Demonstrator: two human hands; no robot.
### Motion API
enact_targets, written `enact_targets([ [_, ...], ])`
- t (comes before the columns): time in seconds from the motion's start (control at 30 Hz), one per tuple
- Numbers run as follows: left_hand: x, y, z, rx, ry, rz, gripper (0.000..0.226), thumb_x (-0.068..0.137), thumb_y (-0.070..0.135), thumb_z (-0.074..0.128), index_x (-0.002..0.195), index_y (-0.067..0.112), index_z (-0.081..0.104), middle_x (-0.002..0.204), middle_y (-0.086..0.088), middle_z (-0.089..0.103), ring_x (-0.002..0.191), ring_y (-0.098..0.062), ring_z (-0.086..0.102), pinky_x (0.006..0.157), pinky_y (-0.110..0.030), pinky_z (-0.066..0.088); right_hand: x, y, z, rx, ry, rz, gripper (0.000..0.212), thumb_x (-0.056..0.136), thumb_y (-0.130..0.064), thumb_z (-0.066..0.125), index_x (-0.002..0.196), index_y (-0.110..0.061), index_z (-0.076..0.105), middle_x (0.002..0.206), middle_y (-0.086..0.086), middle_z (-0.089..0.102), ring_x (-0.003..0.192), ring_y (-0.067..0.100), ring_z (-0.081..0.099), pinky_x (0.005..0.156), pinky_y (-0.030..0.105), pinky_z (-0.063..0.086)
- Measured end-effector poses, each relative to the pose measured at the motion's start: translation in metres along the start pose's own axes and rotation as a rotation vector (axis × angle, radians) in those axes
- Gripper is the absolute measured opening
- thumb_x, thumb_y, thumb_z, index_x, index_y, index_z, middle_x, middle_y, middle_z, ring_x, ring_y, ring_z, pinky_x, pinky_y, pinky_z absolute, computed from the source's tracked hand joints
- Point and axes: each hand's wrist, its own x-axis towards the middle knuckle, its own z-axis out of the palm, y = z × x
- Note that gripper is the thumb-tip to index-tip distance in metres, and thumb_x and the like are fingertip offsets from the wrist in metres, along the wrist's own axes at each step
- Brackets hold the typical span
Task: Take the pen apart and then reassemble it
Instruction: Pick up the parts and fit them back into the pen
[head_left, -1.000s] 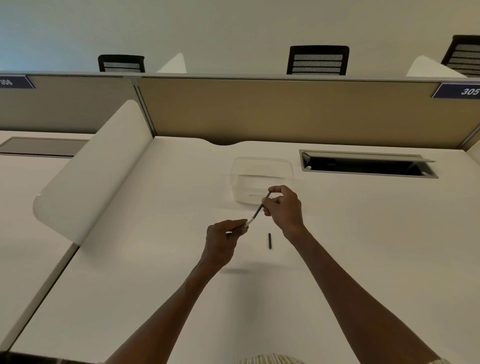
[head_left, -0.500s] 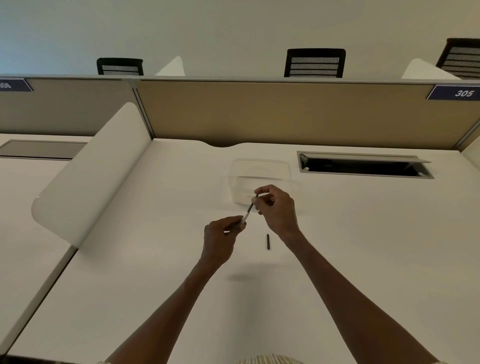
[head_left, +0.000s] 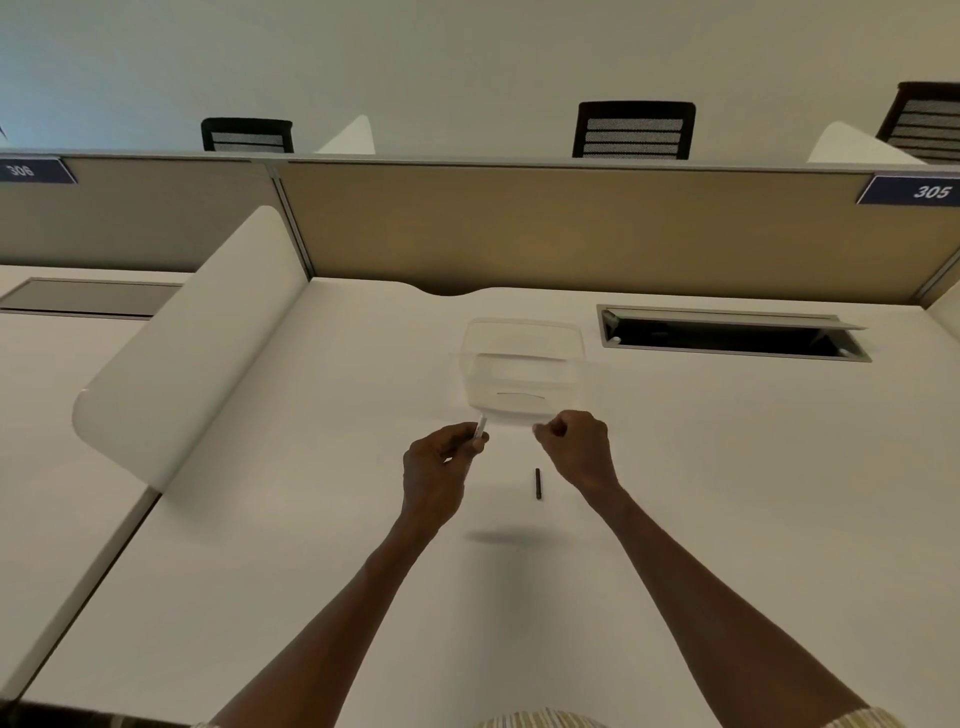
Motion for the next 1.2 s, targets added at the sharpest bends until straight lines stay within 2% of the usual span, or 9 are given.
enact_targets([
  [0.2,0.0,0.0,-0.004,-0.004,-0.001,-0.014,0.015,0.088,0.014,0.07,0.098,0.023,0.076,0.09,0.011,0.078,0.09,-0.001,0.071,0.073,-0.007,0.048,-0.01,0.033,0.017,-0.192,-0.088,0.077,0.015,0.078,-0.018,0.069,0.068,-0.013,0.06,0.076,0.006,0.069,0.076,0.025,0.065,0.065,0.026,0.042],
  [0.33,0.002,-0.001,-0.008,0.016,0.004,-0.01,0.015,0.089,0.016,0.068,0.099,0.025,0.077,0.091,0.014,0.077,0.094,0.0,0.07,0.074,-0.007,0.047,-0.016,0.036,0.026,-0.188,-0.136,0.137,0.025,0.077,-0.026,0.074,0.064,-0.014,0.057,0.064,-0.002,0.062,0.072,0.025,0.065,0.063,0.028,0.046],
  [0.47,0.003,0.001,-0.011,0.019,0.004,0.009,0.015,0.091,0.015,0.066,0.1,0.022,0.077,0.093,0.011,0.077,0.095,-0.001,0.07,0.073,-0.006,0.045,-0.019,0.035,0.032,-0.275,-0.162,0.133,0.025,0.078,-0.028,0.072,0.084,-0.005,0.063,0.084,0.011,0.07,0.082,0.032,0.066,0.064,0.028,0.046],
  [0.67,0.004,0.003,-0.013,0.004,-0.001,0.023,0.014,0.093,0.015,0.065,0.1,0.021,0.076,0.094,0.006,0.077,0.094,-0.005,0.071,0.075,-0.007,0.046,-0.026,0.037,0.039,-0.353,-0.139,0.113,0.02,0.087,-0.023,0.06,0.084,-0.003,0.061,0.09,0.016,0.069,0.087,0.035,0.065,0.063,0.029,0.043],
  [0.77,0.005,0.003,-0.012,-0.001,-0.007,0.018,0.016,0.093,0.013,0.065,0.102,0.021,0.075,0.094,0.004,0.077,0.094,-0.007,0.071,0.078,-0.009,0.047,-0.029,0.037,0.041,-0.383,-0.135,0.118,0.021,0.09,-0.022,0.058,0.093,-0.002,0.065,0.097,0.015,0.069,0.094,0.033,0.065,0.072,0.033,0.048],
  [0.93,0.003,0.005,-0.012,-0.009,-0.02,0.016,0.016,0.092,0.012,0.065,0.104,0.017,0.075,0.094,0.004,0.077,0.094,-0.006,0.072,0.079,-0.01,0.048,-0.031,0.032,0.038,-0.33,-0.119,0.174,0.018,0.086,-0.018,0.058,0.093,-0.003,0.066,0.095,0.013,0.071,0.094,0.032,0.066,0.073,0.032,0.049],
  [1.07,0.001,0.006,-0.013,-0.018,-0.023,0.011,0.016,0.091,0.01,0.066,0.102,0.017,0.076,0.091,0.008,0.078,0.091,-0.003,0.072,0.077,-0.01,0.048,-0.03,0.023,0.031,-0.225,-0.061,0.16,0.01,0.084,-0.018,0.06,0.075,-0.013,0.061,0.085,0.007,0.071,0.085,0.029,0.066,0.065,0.027,0.043],
  [1.13,0.0,0.007,-0.013,-0.024,-0.023,0.012,0.018,0.09,0.01,0.067,0.099,0.022,0.076,0.089,0.01,0.078,0.09,-0.003,0.072,0.075,-0.011,0.049,-0.028,0.015,0.024,-0.147,-0.021,0.128,0.014,0.083,-0.018,0.062,0.071,-0.013,0.059,0.08,0.005,0.071,0.079,0.026,0.066,0.064,0.028,0.044],
  [1.2,-0.001,0.009,-0.012,-0.025,-0.025,0.015,0.021,0.09,0.012,0.068,0.095,0.031,0.076,0.089,0.012,0.078,0.089,-0.004,0.072,0.072,-0.013,0.05,-0.027,0.005,0.017,-0.03,0.01,0.077,0.013,0.083,-0.019,0.065,0.074,-0.009,0.064,0.076,0.001,0.072,0.074,0.021,0.067,0.067,0.031,0.051],
])
